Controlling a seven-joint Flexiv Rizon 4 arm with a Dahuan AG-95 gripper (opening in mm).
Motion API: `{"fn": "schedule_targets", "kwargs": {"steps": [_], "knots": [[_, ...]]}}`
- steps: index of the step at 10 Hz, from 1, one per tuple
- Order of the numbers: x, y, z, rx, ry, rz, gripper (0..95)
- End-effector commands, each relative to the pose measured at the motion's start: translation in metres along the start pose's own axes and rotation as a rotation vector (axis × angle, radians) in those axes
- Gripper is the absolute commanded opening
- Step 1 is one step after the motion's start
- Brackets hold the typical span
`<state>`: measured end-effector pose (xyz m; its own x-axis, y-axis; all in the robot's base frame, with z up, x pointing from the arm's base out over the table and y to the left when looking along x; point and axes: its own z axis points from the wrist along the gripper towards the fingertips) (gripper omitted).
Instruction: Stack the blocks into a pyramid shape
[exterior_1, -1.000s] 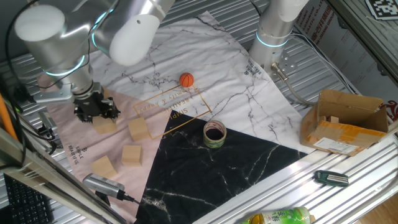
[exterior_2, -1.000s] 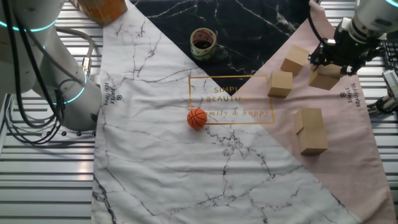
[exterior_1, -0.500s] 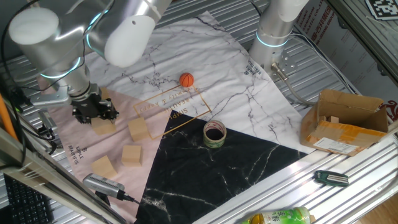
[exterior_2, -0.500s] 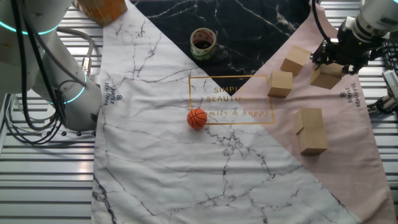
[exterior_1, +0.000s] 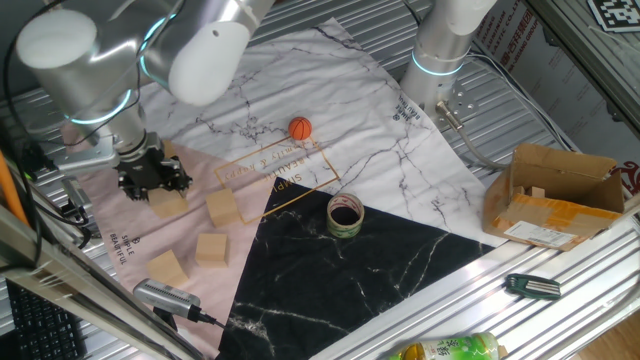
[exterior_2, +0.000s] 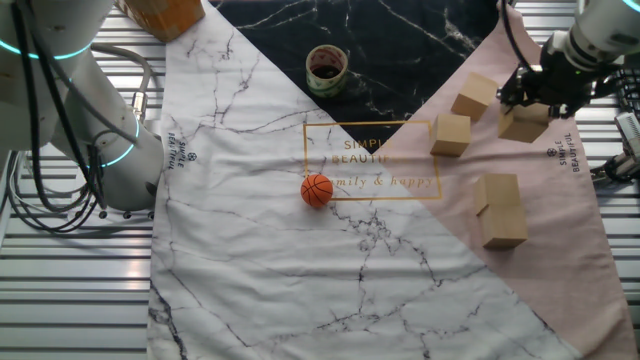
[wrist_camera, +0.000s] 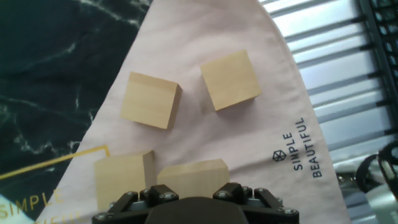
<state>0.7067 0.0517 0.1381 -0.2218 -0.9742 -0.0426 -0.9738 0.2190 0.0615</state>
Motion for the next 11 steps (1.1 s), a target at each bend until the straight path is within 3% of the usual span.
{"fn": "schedule_targets", "kwargs": {"steps": [1, 11], "knots": [[0.0004, 0.0012, 0.0005, -0.001, 0.016, -0.008, 0.0], [0.0008, 0.0012, 0.0008, -0.003, 0.035, -0.029, 0.0]]}}
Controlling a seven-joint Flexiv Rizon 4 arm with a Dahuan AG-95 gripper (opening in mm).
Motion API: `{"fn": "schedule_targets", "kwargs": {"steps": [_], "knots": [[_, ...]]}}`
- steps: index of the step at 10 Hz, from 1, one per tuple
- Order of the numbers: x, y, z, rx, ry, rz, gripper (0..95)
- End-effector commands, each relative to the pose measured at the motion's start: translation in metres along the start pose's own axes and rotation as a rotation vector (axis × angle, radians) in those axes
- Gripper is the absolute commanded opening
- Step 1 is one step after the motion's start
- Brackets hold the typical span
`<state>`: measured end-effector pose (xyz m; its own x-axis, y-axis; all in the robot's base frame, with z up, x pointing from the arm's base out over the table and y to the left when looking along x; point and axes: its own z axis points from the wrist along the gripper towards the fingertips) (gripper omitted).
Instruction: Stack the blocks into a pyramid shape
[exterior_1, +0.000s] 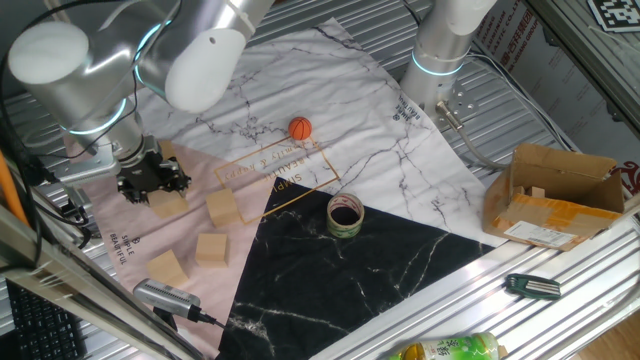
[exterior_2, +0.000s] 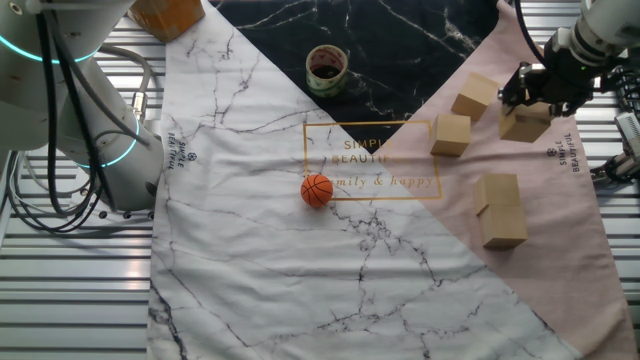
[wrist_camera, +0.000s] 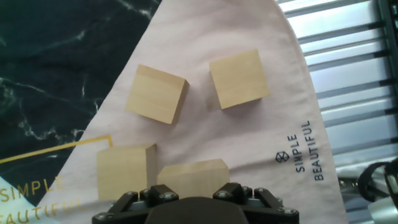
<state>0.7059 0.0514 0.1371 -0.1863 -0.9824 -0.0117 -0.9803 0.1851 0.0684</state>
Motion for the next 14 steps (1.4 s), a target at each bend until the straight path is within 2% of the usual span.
{"fn": "schedule_targets", "kwargs": {"steps": [1, 7, 10, 12, 14], "knots": [[0.0003, 0.0005, -0.0002, 0.005, 0.001, 0.011, 0.0], [0.0003, 0.0005, -0.0002, 0.021, 0.002, 0.042, 0.0], [0.0003, 0.0005, -0.0002, 0.020, -0.022, 0.028, 0.0], [0.0003, 0.0005, -0.0002, 0.023, -0.027, 0.042, 0.0], [0.0003, 0.0005, -0.0002, 0.042, -0.025, 0.050, 0.0]]}}
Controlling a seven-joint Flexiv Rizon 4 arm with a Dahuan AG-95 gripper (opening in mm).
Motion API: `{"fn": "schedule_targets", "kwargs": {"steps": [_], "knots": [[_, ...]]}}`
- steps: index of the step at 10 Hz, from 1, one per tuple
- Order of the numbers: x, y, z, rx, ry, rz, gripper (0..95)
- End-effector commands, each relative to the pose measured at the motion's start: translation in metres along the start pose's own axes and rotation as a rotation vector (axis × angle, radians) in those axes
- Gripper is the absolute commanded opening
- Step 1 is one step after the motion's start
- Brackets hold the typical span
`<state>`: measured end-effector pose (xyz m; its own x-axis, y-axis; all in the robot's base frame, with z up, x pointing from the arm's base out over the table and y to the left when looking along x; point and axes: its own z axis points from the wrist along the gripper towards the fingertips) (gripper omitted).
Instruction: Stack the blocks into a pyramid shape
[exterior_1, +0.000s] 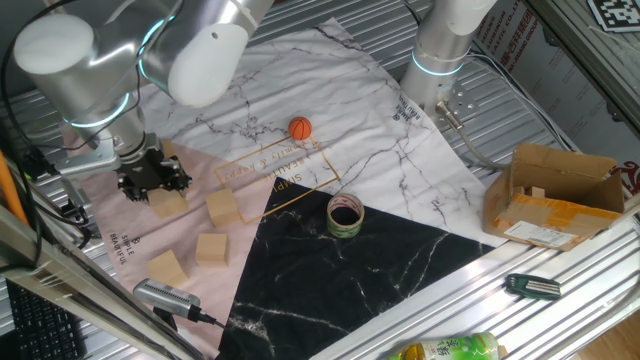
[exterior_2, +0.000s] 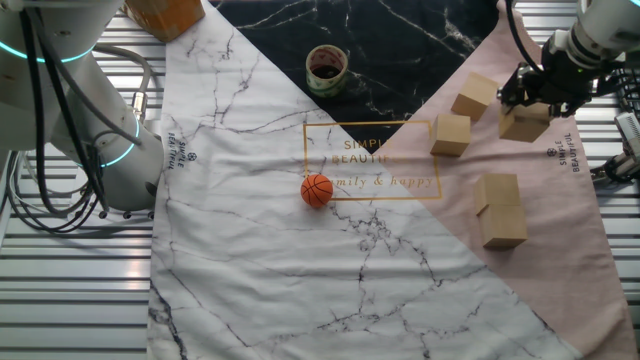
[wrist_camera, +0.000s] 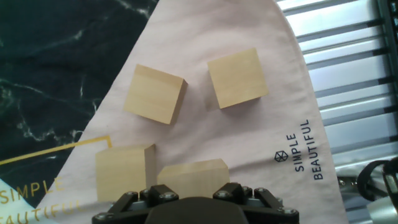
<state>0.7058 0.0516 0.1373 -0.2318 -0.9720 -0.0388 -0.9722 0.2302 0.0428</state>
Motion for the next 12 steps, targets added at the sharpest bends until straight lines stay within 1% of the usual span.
{"fn": "schedule_targets", "kwargs": {"steps": [1, 3, 7, 8, 11, 12], "knots": [[0.0004, 0.0004, 0.0000, 0.032, -0.002, 0.005, 0.0], [0.0004, 0.0004, 0.0000, 0.052, 0.002, -0.012, 0.0], [0.0004, 0.0004, 0.0000, 0.066, 0.015, 0.019, 0.0], [0.0004, 0.0004, 0.0000, 0.067, 0.009, 0.019, 0.0], [0.0004, 0.0004, 0.0000, 0.068, 0.009, 0.009, 0.0], [0.0004, 0.0004, 0.0000, 0.066, 0.005, 0.007, 0.0]]}}
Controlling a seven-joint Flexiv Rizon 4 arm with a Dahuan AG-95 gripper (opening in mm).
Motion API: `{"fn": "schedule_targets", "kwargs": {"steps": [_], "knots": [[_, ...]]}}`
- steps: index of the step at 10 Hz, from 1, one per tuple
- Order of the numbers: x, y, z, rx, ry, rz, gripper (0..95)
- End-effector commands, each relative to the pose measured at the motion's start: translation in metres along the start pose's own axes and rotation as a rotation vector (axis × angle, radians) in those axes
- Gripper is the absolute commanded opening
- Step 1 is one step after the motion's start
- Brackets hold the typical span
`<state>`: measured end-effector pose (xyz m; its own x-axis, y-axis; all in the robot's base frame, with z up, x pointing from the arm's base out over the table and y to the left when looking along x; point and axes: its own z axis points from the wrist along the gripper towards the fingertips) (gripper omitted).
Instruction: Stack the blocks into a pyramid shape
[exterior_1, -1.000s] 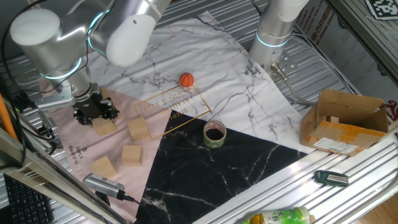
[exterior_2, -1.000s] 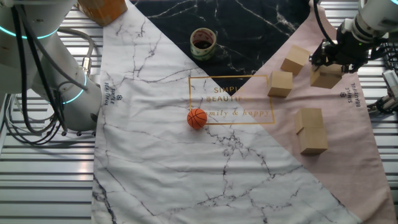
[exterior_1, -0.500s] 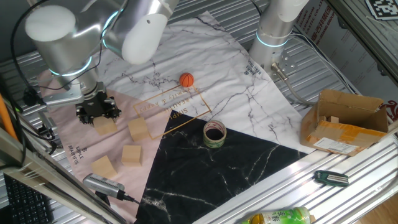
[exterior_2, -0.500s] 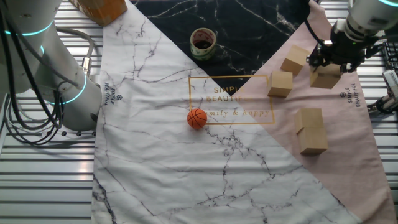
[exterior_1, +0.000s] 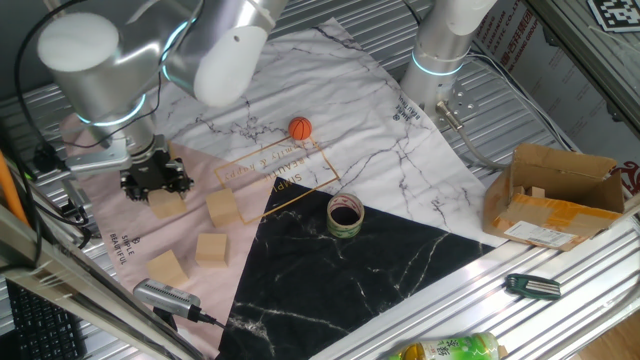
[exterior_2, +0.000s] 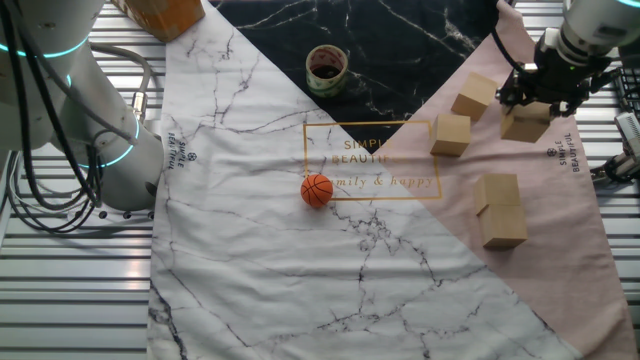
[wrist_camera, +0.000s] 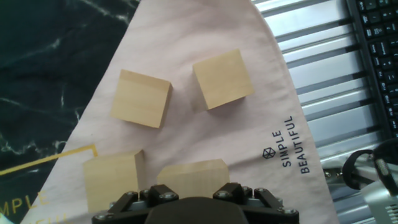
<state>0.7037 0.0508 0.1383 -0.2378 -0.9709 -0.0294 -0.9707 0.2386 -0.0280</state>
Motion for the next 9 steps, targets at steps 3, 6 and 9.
{"fn": "schedule_targets", "kwargs": {"steps": [3, 6, 9], "knots": [[-0.001, -0.001, 0.001, -0.003, -0.001, -0.019, 0.0], [-0.010, -0.005, 0.004, 0.003, -0.010, -0.065, 0.0], [-0.029, -0.011, 0.009, 0.001, -0.016, -0.056, 0.0]]}}
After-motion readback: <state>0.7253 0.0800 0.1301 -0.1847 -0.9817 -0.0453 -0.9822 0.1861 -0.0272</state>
